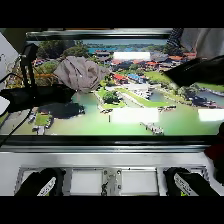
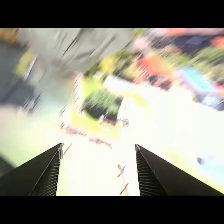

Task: Fold the clothes and pants, and hang the long-sleeved shirts on hangers.

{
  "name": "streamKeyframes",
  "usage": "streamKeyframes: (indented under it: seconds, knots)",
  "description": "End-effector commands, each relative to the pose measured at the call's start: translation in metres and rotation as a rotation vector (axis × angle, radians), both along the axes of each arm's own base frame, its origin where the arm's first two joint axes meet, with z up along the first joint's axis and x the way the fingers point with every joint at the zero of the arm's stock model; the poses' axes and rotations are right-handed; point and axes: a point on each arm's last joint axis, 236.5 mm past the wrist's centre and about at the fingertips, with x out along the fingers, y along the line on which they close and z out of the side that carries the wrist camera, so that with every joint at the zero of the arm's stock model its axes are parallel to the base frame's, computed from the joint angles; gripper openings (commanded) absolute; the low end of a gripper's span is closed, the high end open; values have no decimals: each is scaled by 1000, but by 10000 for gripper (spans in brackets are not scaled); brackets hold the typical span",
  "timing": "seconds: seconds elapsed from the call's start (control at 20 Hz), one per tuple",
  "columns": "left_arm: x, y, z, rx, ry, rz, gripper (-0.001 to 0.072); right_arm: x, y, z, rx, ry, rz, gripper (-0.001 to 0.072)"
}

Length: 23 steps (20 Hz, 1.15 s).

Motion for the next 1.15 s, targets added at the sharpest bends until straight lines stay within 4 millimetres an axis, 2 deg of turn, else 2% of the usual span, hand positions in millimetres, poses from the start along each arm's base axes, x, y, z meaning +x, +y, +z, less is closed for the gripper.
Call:
streamKeyframes:
  seconds: [0.0, 0.1, 0.25, 0.3, 0.35, 0.4, 1.1]
  knots:
    - [-9, -3, -7, -29, 11, -2, 21, -34, 54, -60, -132, 104, 190, 494]
    - [-11, -3, -3, -32, 1, -1, 21, -39, 64, -62, -134, 106, 219, 493]
    - [-10, -3, -3, -32, 0, 0, 21, -40, 64, -62, -135, 107, 222, 492]
    - [-10, -3, -3, -32, -1, 0, 21, -40, 64, -62, -135, 107, 222, 442]
    - [-10, -3, -3, -32, -1, 0, 21, -41, 64, -63, -136, 111, 225, 212]
    - [-10, -3, -3, -32, -1, 0, 21, -41, 64, -63, -137, 113, 225, 18]
    - [-10, -3, -3, -32, -1, 0, 21, -41, 64, -63, -137, 113, 226, 30]
